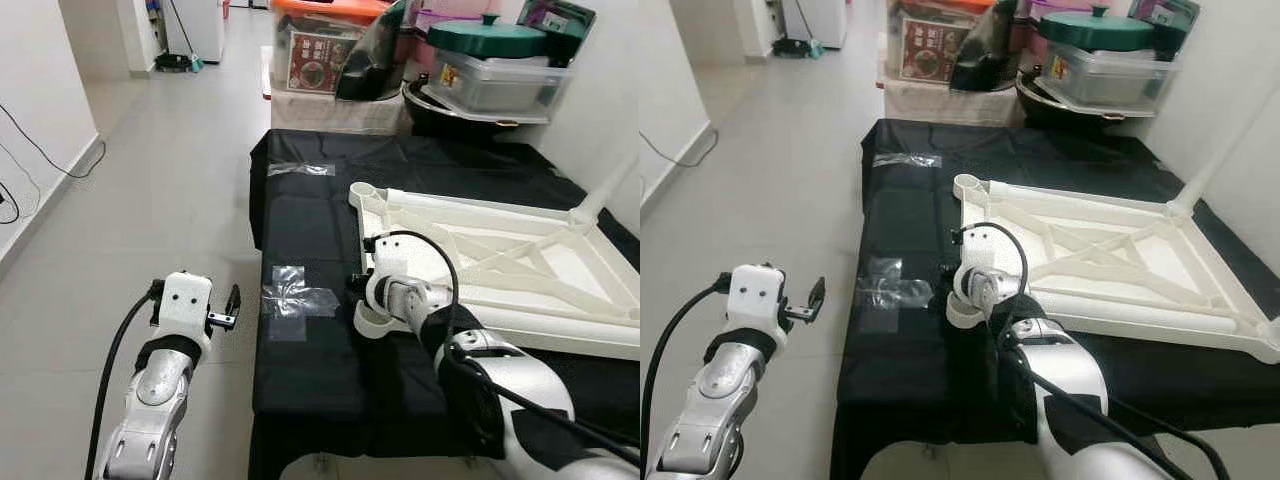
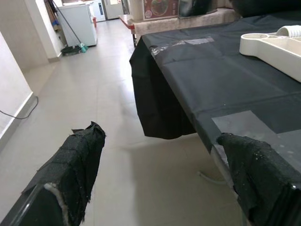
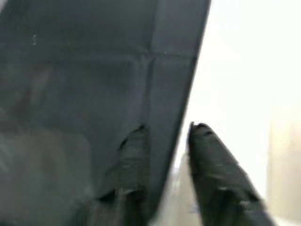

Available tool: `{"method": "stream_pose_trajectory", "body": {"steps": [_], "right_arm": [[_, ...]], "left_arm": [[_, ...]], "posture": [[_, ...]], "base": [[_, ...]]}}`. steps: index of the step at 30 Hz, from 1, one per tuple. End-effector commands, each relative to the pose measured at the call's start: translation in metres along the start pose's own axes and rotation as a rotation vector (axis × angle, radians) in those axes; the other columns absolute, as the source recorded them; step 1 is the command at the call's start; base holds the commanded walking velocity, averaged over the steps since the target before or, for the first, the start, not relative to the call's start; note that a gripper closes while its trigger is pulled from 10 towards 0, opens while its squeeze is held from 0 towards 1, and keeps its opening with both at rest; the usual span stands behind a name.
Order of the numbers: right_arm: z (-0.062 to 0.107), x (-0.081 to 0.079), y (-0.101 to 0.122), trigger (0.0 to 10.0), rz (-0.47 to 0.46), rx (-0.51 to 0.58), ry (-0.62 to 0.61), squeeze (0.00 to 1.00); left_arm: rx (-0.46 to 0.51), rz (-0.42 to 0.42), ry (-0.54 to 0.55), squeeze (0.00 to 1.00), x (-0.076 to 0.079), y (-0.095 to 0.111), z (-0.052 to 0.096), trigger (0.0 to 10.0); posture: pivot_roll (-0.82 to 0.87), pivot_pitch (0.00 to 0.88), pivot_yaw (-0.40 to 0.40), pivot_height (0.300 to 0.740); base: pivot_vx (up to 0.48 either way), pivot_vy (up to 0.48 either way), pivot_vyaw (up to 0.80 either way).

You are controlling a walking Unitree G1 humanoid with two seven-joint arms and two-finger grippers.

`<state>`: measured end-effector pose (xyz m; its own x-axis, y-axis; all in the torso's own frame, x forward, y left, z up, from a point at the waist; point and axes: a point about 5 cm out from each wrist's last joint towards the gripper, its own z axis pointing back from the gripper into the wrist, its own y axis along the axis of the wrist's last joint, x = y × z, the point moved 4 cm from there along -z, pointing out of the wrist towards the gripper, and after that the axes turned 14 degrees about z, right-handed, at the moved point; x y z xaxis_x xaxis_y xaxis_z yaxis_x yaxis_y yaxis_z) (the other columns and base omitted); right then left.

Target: Building children table

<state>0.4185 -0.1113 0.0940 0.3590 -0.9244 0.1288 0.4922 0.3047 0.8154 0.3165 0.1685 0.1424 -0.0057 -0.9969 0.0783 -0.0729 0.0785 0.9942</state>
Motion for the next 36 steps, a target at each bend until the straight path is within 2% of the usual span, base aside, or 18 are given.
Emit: {"method": "stream_pose_trajectory", "body": {"steps": [1, 8, 9, 10, 12, 13, 15, 19, 21, 24, 25, 27, 28, 29, 30, 33, 34, 36], "right_arm": [[-0.003, -0.023, -0.031, 0.0, 0.092, -0.085, 0.147, 0.00], [0.002, -0.019, -0.057, 0.0, 0.286, -0.140, 0.270, 0.00], [0.004, -0.021, -0.062, 0.0, 0.376, -0.137, 0.333, 0.00], [0.004, -0.021, -0.062, 0.0, 0.376, -0.137, 0.333, 0.00], [0.012, -0.022, -0.069, 0.0, 0.592, -0.102, 0.474, 0.00], [0.012, -0.022, -0.069, 0.0, 0.592, -0.102, 0.474, 0.00], [0.024, -0.025, -0.073, 0.0, 0.750, -0.028, 0.633, 0.00], [0.024, -0.025, -0.073, 0.0, 0.750, -0.028, 0.633, 0.00], [0.045, -0.010, -0.094, 0.0, 1.013, -0.006, 0.762, 0.00], [0.045, -0.010, -0.094, 0.0, 1.013, -0.006, 0.762, 0.00], [0.055, -0.001, -0.107, 0.0, 1.115, -0.025, 0.816, 0.00], [0.055, -0.001, -0.107, 0.0, 1.115, -0.025, 0.816, 0.00], [0.065, 0.018, -0.122, 0.0, 1.227, -0.091, 0.832, 0.00], [0.065, 0.018, -0.122, 0.0, 1.227, -0.091, 0.832, 0.00], [0.071, 0.039, -0.133, 0.0, 1.326, -0.170, 0.803, 0.00], [0.075, 0.051, -0.138, 0.0, 1.382, -0.217, 0.780, 0.00], [0.072, 0.068, -0.137, 10.0, 1.407, -0.271, 0.664, 0.83], [0.072, 0.068, -0.137, 10.0, 1.407, -0.271, 0.664, 0.83]], "left_arm": [[-0.027, -0.001, 0.003, 0.00, 0.001, -0.007, 0.001, 10.0], [-0.034, -0.003, 0.004, 0.00, 0.003, -0.008, 0.002, 10.0], [-0.036, -0.003, 0.006, 0.00, 0.002, -0.008, 0.003, 10.0], [-0.036, -0.003, 0.006, 0.00, 0.002, -0.008, 0.003, 10.0], [-0.041, -0.003, 0.007, 0.00, 0.002, -0.009, 0.003, 10.0], [-0.041, -0.003, 0.007, 0.00, 0.002, -0.009, 0.003, 10.0], [-0.044, -0.003, 0.006, 0.00, 0.003, -0.010, 0.003, 10.0], [-0.044, -0.003, 0.006, 0.00, 0.003, -0.010, 0.003, 10.0], [-0.045, -0.001, 0.006, 0.00, 0.003, -0.010, 0.003, 10.0], [-0.045, -0.001, 0.006, 0.00, 0.003, -0.010, 0.003, 10.0], [-0.045, 0.000, 0.006, 0.00, 0.003, -0.010, 0.003, 10.0], [-0.045, 0.000, 0.006, 0.00, 0.003, -0.010, 0.003, 10.0], [-0.044, 0.000, 0.006, 0.00, 0.003, -0.010, 0.003, 10.0], [-0.044, 0.000, 0.006, 0.00, 0.003, -0.010, 0.003, 10.0], [-0.044, 0.001, 0.007, 0.00, 0.004, -0.010, 0.003, 10.0], [-0.044, 0.001, 0.007, 0.00, 0.004, -0.009, 0.003, 10.0], [-0.045, 0.001, 0.005, 0.00, 0.004, -0.009, 0.003, 10.0], [-0.045, 0.001, 0.005, 0.00, 0.004, -0.009, 0.003, 10.0]], "posture": [[0.18, 0.000, -0.149, 0.740], [0.17, 0.000, -0.151, 0.740], [0.16, 0.000, -0.152, 0.740], [0.16, 0.000, -0.152, 0.740], [0.16, 0.000, -0.152, 0.740], [0.16, 0.000, -0.152, 0.740], [0.15, 0.000, -0.146, 0.740], [0.15, 0.000, -0.146, 0.740], [0.14, 0.000, -0.143, 0.740], [0.14, 0.000, -0.143, 0.740], [0.14, 0.000, -0.143, 0.740], [0.14, 0.000, -0.143, 0.740], [0.13, 0.000, -0.141, 0.740], [0.13, 0.000, -0.141, 0.740], [0.13, 0.000, -0.141, 0.740], [0.13, 0.000, -0.138, 0.740], [0.12, 0.000, -0.132, 0.740], [0.12, 0.000, -0.132, 0.740]], "base": [[0.000, 0.000, 0.00], [0.000, 0.000, 0.00], [0.000, 0.000, 0.00], [0.000, 0.000, 0.00], [0.000, 0.000, 0.00], [0.000, 0.000, 0.00], [0.000, 0.000, 0.00], [0.000, 0.000, 0.00], [0.000, 0.000, 0.00], [0.000, 0.000, 0.00], [0.000, 0.000, 0.00], [0.000, 0.000, 0.00], [0.000, 0.000, 0.00], [0.000, 0.000, 0.00], [0.000, 0.000, 0.00], [0.000, 0.000, 0.00], [0.000, 0.000, 0.00], [0.000, 0.000, 0.00]]}}
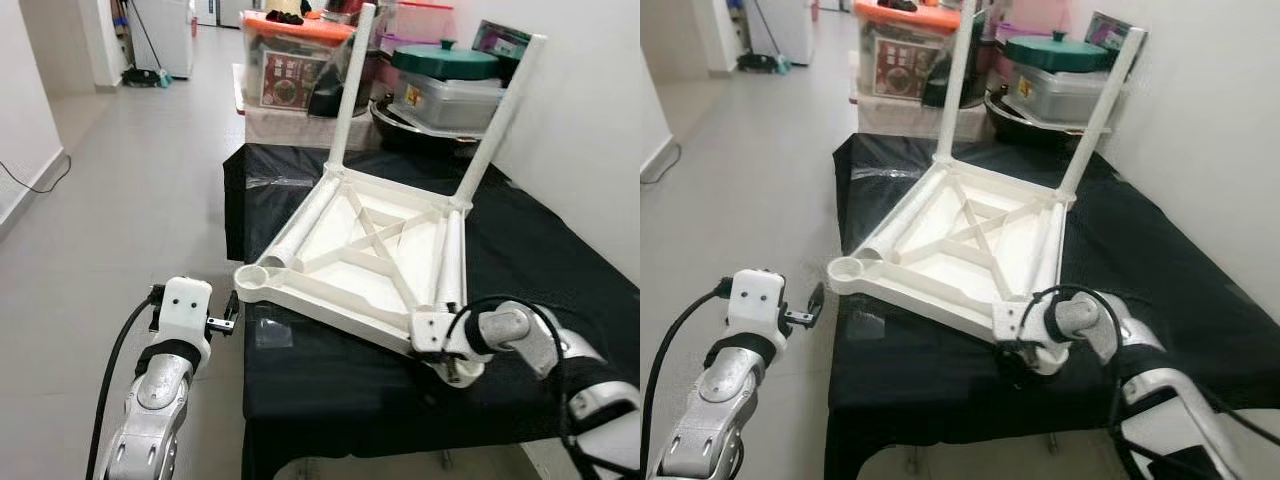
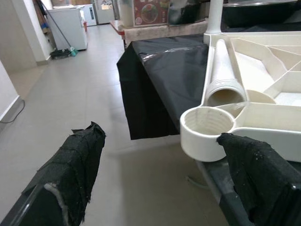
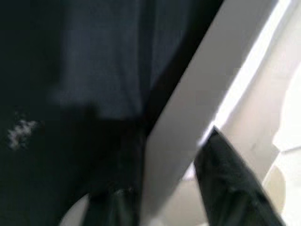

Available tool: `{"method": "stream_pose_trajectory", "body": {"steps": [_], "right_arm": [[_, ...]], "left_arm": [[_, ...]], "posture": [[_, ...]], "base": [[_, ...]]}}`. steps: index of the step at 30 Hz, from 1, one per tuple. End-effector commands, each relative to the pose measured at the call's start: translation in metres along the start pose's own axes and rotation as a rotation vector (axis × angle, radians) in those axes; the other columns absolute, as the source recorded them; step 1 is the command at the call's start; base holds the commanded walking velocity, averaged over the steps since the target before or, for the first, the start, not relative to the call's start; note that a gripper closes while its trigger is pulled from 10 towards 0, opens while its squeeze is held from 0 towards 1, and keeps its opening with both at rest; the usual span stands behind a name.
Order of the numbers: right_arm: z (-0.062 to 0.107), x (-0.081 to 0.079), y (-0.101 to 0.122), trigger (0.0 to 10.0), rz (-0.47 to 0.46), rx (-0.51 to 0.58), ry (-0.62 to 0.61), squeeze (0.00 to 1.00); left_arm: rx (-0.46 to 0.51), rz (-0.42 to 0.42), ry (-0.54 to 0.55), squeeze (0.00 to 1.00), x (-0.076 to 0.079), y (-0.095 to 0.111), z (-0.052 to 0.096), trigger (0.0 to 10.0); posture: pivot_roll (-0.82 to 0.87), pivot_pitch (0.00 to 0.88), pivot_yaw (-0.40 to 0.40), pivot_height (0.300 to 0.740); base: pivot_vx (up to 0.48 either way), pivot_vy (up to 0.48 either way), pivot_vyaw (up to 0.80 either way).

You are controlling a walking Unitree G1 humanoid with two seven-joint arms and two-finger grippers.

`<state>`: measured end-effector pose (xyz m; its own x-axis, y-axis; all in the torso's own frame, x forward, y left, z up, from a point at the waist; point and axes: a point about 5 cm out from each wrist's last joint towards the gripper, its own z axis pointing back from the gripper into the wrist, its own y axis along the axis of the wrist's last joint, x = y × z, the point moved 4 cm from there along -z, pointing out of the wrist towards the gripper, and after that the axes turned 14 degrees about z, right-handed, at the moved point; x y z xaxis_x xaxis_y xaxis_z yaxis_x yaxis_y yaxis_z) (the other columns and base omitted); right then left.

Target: Building children table

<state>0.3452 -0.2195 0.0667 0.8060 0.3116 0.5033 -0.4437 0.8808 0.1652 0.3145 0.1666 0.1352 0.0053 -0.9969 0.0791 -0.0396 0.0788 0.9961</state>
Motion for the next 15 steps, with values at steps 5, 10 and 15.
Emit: {"method": "stream_pose_trajectory", "body": {"steps": [5, 10, 15], "right_arm": [[-0.012, -0.031, -0.020, 10.0, -0.075, -0.145, 0.067, 1.00], [-0.007, -0.008, -0.028, 10.0, -0.209, -0.194, -0.103, 1.00], [0.004, 0.017, -0.031, 10.0, -0.284, -0.184, -0.240, 1.00]], "left_arm": [[-0.014, -0.001, -0.009, 0.00, 0.003, -0.003, 0.000, 10.0], [-0.014, -0.004, -0.009, 0.00, 0.003, -0.003, 0.000, 10.0], [-0.015, -0.007, -0.008, 0.00, 0.001, -0.002, 0.000, 10.0]], "posture": [[0.12, 0.000, -0.131, 0.740], [0.13, 0.000, -0.124, 0.740], [0.12, 0.000, -0.118, 0.740]], "base": [[0.000, 0.000, 0.00], [0.000, 0.000, 0.00], [0.000, 0.000, 0.00]]}}
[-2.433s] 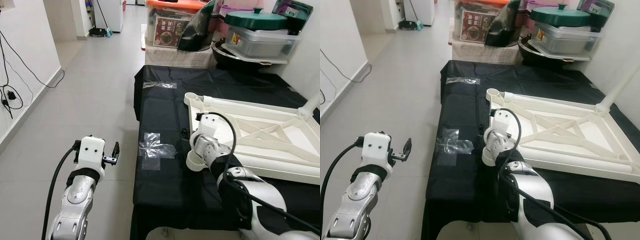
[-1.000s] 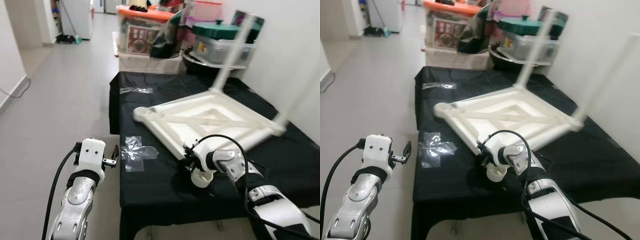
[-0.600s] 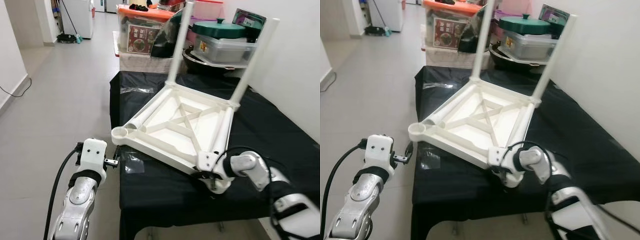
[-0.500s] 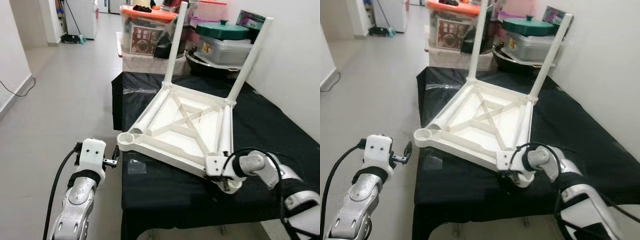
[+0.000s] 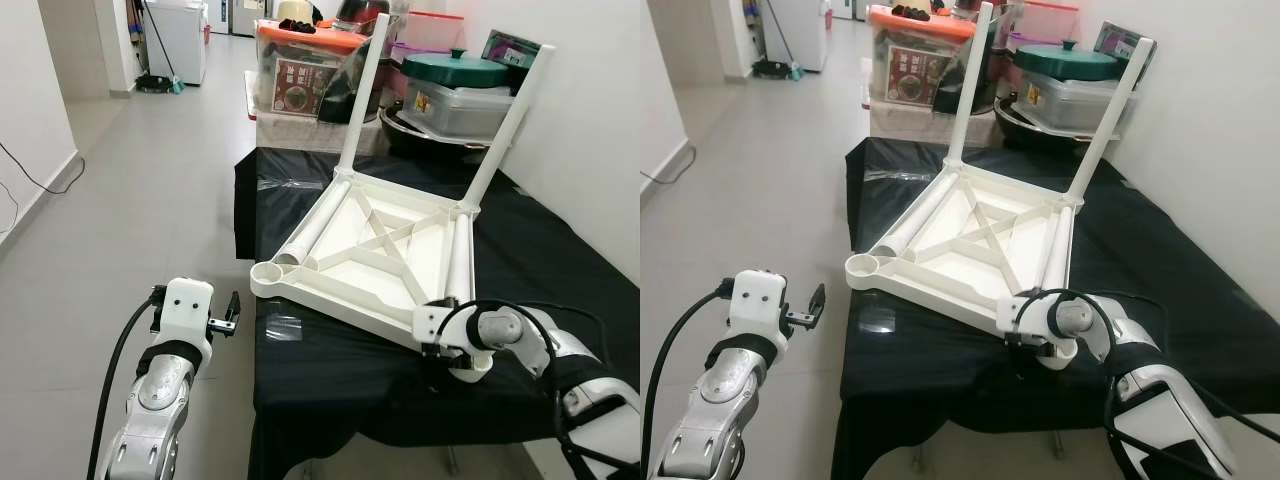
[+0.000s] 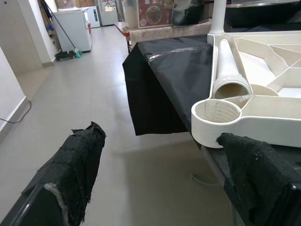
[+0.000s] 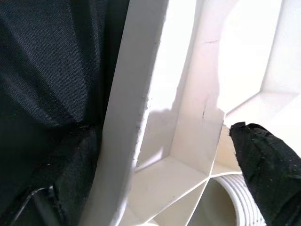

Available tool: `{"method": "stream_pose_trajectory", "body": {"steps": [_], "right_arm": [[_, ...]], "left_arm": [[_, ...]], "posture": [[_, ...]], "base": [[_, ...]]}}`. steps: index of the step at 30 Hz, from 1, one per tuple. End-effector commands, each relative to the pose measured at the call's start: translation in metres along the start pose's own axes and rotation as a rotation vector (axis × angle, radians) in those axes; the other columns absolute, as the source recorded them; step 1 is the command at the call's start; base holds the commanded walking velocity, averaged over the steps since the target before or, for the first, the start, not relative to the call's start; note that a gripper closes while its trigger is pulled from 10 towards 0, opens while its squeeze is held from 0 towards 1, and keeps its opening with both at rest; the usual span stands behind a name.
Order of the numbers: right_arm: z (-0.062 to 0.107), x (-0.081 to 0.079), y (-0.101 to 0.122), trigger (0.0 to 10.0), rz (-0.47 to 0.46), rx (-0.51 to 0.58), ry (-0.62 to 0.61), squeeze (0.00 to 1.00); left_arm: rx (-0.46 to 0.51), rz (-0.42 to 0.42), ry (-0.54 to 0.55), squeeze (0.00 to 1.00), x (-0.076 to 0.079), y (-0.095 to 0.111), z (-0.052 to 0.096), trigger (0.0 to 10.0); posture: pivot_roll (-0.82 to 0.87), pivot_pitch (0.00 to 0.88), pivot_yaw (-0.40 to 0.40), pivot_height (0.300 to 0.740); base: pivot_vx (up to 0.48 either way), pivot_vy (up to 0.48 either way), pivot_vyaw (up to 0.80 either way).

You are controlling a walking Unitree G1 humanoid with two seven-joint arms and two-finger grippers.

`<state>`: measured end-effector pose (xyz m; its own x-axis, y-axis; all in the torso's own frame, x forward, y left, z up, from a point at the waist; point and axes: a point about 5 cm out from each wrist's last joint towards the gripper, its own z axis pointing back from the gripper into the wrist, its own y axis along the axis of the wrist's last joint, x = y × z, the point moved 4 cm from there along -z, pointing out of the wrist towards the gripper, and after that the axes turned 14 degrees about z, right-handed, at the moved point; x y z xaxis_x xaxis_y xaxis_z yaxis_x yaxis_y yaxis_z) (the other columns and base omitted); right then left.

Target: Building children table

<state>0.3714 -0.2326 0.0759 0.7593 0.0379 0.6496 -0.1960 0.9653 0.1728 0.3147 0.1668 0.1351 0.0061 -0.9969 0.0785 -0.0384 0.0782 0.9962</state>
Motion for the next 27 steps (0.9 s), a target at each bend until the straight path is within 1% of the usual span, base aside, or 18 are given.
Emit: {"method": "stream_pose_trajectory", "body": {"steps": [1, 2, 3, 4, 6, 8, 9, 10, 11, 12, 13, 14, 16, 18, 20, 24, 26, 27], "right_arm": [[0.002, -0.002, -0.011, 10.0, -0.063, -0.042, -0.011, 1.00], [0.002, -0.002, -0.011, 10.0, -0.063, -0.042, -0.011, 1.00], [0.005, 0.012, -0.003, 10.0, -0.084, 0.009, -0.059, 1.00], [0.005, 0.012, -0.003, 10.0, -0.084, 0.009, -0.059, 1.00], [0.008, 0.039, 0.030, 10.0, -0.187, 0.201, -0.131, 1.00], [0.008, 0.039, 0.030, 10.0, -0.187, 0.201, -0.131, 1.00], [0.007, 0.047, 0.057, 10.0, -0.260, 0.347, -0.122, 1.00], [0.007, 0.047, 0.057, 10.0, -0.260, 0.347, -0.122, 1.00], [0.007, 0.052, 0.079, 10.0, -0.319, 0.473, -0.107, 1.00], [0.007, 0.056, 0.101, 10.0, -0.365, 0.578, -0.094, 0.00], [0.007, 0.056, 0.101, 10.0, -0.365, 0.578, -0.094, 0.00], [0.006, 0.059, 0.116, 10.0, -0.406, 0.649, -0.080, 0.00], [0.006, 0.059, 0.116, 10.0, -0.406, 0.649, -0.080, 0.00], [0.006, 0.061, 0.127, 10.0, -0.417, 0.696, -0.068, 0.00], [0.003, 0.057, 0.147, 10.0, -0.415, 0.758, -0.028, 0.00], [-0.006, 0.054, 0.158, 10.0, -0.434, 0.741, -0.017, 0.00], [-0.022, 0.057, 0.157, 10.0, -0.536, 0.629, -0.067, 0.00], [-0.022, 0.057, 0.157, 10.0, -0.536, 0.629, -0.067, 0.00]], "left_arm": [[-0.014, -0.006, -0.008, 0.00, 0.002, -0.002, 0.000, 10.0], [-0.014, -0.006, -0.008, 0.00, 0.002, -0.002, 0.000, 10.0], [-0.014, -0.007, -0.009, 0.00, 0.001, -0.003, 0.000, 10.0], [-0.014, -0.007, -0.009, 0.00, 0.001, -0.003, 0.000, 10.0], [-0.017, -0.010, -0.013, 0.00, 0.000, -0.003, -0.001, 10.0], [-0.017, -0.010, -0.013, 0.00, 0.000, -0.003, -0.001, 10.0], [-0.017, -0.011, -0.015, 0.00, 0.000, -0.003, -0.001, 10.0], [-0.017, -0.011, -0.015, 0.00, 0.000, -0.003, -0.001, 10.0], [-0.016, -0.013, -0.015, 0.00, 0.000, -0.003, -0.001, 10.0], [-0.014, -0.015, -0.013, 0.00, -0.001, -0.003, -0.002, 10.0], [-0.014, -0.015, -0.013, 0.00, -0.001, -0.003, -0.002, 10.0], [-0.012, -0.017, -0.012, 0.00, -0.001, -0.002, -0.002, 10.0], [-0.012, -0.017, -0.012, 0.00, -0.001, -0.002, -0.002, 10.0], [-0.011, -0.019, -0.010, 0.00, -0.002, -0.002, -0.003, 10.0], [-0.011, -0.023, -0.009, 0.00, -0.003, -0.001, -0.004, 10.0], [-0.011, -0.024, -0.012, 0.00, -0.002, -0.001, -0.004, 10.0], [-0.011, -0.025, -0.013, 0.00, -0.002, -0.001, -0.005, 10.0], [-0.011, -0.025, -0.013, 0.00, -0.002, -0.001, -0.005, 10.0]], "posture": [[0.12, 0.000, -0.118, 0.740], [0.12, 0.000, -0.118, 0.740], [0.12, 0.000, -0.114, 0.740], [0.12, 0.000, -0.114, 0.740], [0.12, 0.000, -0.109, 0.740], [0.12, 0.000, -0.109, 0.740], [0.13, 0.000, -0.111, 0.740], [0.13, 0.000, -0.111, 0.740], [0.14, 0.000, -0.113, 0.740], [0.15, 0.000, -0.118, 0.740], [0.15, 0.000, -0.118, 0.740], [0.15, 0.000, -0.119, 0.740], [0.15, 0.000, -0.119, 0.740], [0.16, 0.000, -0.120, 0.740], [0.16, 0.000, -0.117, 0.740], [0.16, 0.000, -0.117, 0.740], [0.18, 0.000, -0.125, 0.740], [0.18, 0.000, -0.125, 0.740]], "base": [[0.000, 0.000, 0.00], [0.000, 0.000, 0.00], [0.000, 0.000, 0.00], [0.000, 0.000, 0.00], [0.000, 0.000, 0.00], [0.000, 0.000, 0.00], [0.000, 0.000, 0.00], [0.000, 0.000, 0.00], [0.000, 0.000, 0.00], [0.000, 0.000, 0.00], [0.000, 0.000, 0.00], [0.000, 0.000, 0.00], [0.000, 0.000, 0.00], [0.000, 0.000, 0.00], [0.000, 0.000, 0.00], [0.000, 0.000, 0.00], [0.000, 0.000, 0.00], [0.000, 0.000, 0.00]]}}
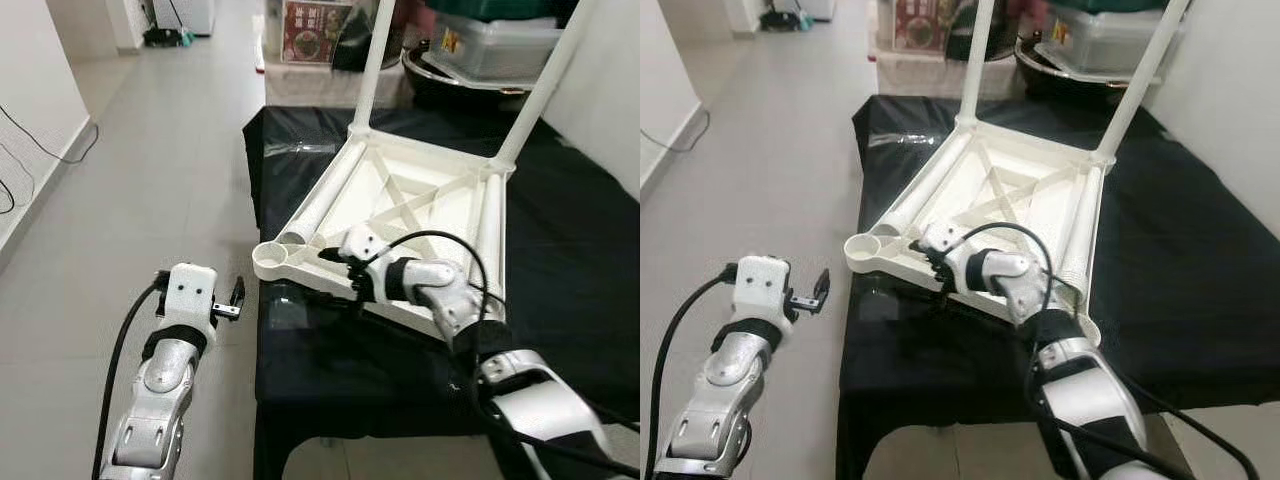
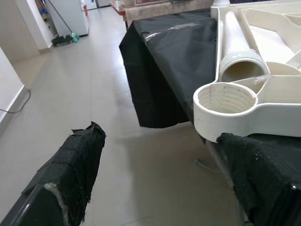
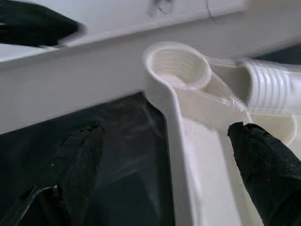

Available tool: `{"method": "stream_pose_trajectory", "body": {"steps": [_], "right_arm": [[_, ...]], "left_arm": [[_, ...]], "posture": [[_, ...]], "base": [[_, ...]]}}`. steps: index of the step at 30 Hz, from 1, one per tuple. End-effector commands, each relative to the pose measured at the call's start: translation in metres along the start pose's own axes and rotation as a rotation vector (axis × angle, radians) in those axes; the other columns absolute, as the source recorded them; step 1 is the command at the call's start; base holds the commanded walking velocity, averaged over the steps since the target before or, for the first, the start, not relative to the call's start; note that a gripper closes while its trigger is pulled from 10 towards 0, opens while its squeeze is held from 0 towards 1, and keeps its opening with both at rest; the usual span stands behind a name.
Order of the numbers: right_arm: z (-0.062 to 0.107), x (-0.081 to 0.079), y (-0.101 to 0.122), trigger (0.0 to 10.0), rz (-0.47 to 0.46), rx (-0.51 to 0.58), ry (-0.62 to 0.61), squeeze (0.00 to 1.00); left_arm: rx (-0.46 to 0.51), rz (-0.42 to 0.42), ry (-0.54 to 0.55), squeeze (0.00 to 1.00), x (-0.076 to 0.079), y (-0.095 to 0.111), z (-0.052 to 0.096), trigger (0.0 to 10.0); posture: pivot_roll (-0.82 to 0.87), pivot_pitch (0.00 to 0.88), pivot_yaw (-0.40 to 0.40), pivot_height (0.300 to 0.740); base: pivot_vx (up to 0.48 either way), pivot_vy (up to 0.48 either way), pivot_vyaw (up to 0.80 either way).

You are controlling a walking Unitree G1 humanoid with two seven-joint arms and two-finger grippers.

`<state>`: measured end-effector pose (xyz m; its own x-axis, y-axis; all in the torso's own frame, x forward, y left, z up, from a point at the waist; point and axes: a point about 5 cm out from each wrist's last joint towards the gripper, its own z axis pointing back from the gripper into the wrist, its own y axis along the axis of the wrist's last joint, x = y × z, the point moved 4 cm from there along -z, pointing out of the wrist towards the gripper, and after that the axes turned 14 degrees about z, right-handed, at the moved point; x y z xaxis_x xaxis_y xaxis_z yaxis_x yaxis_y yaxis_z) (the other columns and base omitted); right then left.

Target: Building children table

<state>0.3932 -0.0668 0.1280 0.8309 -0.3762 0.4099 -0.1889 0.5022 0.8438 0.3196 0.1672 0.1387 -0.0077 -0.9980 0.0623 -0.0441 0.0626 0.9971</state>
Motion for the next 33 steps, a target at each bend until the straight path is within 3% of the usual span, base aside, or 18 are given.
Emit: {"method": "stream_pose_trajectory", "body": {"steps": [1, 9, 10, 13, 14, 15, 21, 33], "right_arm": [[0.000, 0.006, -0.010, 10.0, -0.057, -0.069, -0.072, 0.00], [-0.004, 0.000, -0.015, 10.0, -0.119, -0.098, -0.053, 0.00], [-0.003, -0.003, -0.020, 7.3, -0.126, -0.126, -0.043, 0.00], [-0.002, -0.004, -0.024, 7.3, -0.130, -0.147, -0.039, 0.00], [0.001, -0.011, -0.030, 2.2, -0.119, -0.163, 0.012, 0.00], [0.005, -0.019, -0.039, 0.0, -0.084, -0.192, 0.082, 0.00], [0.014, -0.029, -0.060, 0.0, -0.025, -0.299, 0.148, 0.00], [0.022, -0.027, -0.073, 0.0, -0.047, -0.380, 0.136, 0.00]], "left_arm": [[-0.016, -0.010, 0.001, 0.00, -0.001, -0.005, 0.000, 10.0], [-0.014, -0.013, 0.010, 0.00, -0.005, -0.005, 0.002, 10.0], [-0.014, -0.012, 0.011, 0.00, -0.004, -0.005, 0.002, 10.0], [-0.014, -0.012, 0.011, 0.00, -0.004, -0.005, 0.003, 10.0], [-0.015, -0.011, 0.007, 0.00, -0.003, -0.006, 0.003, 10.0], [-0.018, -0.009, 0.003, 0.00, -0.001, -0.007, 0.003, 10.0], [-0.023, -0.007, -0.003, 0.00, 0.001, -0.008, 0.004, 10.0], [-0.027, -0.007, 0.007, 0.00, 0.000, -0.009, 0.005, 10.0]], "posture": [[0.18, 0.000, -0.126, 0.740], [0.19, 0.000, -0.134, 0.740], [0.18, 0.000, -0.133, 0.740], [0.18, 0.000, -0.131, 0.740], [0.17, 0.000, -0.127, 0.740], [0.17, 0.000, -0.127, 0.740], [0.16, 0.000, -0.128, 0.740], [0.17, 0.000, -0.143, 0.740]], "base": [[0.000, 0.000, 0.00], [0.000, 0.000, 0.00], [0.000, 0.000, 0.00], [0.000, 0.000, 0.00], [0.000, 0.000, 0.00], [0.000, 0.000, 0.00], [0.000, 0.000, 0.00], [0.000, 0.000, 0.00]]}}
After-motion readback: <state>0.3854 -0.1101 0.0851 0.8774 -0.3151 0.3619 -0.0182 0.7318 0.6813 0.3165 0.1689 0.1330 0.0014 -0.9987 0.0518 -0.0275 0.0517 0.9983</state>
